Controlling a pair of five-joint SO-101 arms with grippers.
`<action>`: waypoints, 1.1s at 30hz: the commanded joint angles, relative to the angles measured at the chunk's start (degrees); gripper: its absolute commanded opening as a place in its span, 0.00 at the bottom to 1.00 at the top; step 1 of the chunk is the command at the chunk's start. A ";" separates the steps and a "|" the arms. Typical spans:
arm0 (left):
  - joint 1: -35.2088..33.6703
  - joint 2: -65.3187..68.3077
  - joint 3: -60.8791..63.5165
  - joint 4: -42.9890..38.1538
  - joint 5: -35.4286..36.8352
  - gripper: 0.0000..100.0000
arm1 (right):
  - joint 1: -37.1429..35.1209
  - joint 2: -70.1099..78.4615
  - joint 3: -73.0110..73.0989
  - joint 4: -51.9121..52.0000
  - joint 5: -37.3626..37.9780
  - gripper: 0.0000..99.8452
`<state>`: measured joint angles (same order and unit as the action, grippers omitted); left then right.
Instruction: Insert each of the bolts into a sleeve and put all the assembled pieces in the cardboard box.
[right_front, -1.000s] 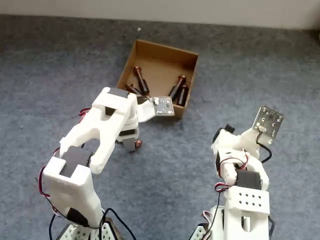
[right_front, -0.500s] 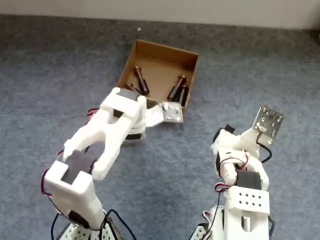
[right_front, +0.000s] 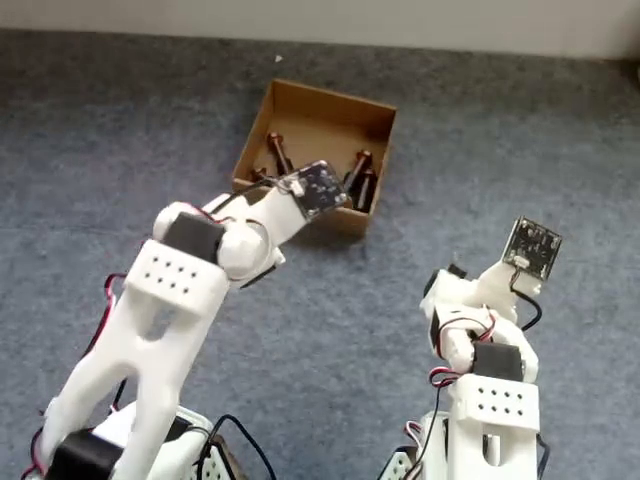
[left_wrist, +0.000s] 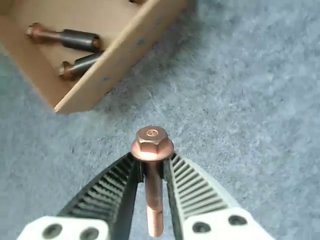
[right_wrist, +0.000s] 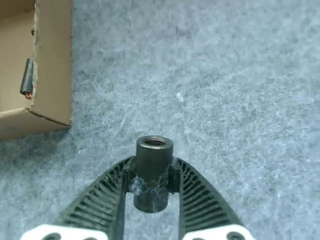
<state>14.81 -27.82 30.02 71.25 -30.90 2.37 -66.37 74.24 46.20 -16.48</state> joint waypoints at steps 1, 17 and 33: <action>0.57 -10.59 2.59 0.18 12.66 0.00 | -0.31 -6.73 -1.89 0.22 0.00 0.00; 0.13 -48.84 31.87 -25.05 39.38 0.00 | -20.88 -33.27 8.92 3.03 6.86 0.00; 1.01 -76.44 43.30 -30.77 66.20 0.00 | -43.82 -38.81 23.16 -14.64 20.40 0.00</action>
<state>14.73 -103.60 73.63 42.33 33.01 -37.98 -104.18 95.60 35.03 1.19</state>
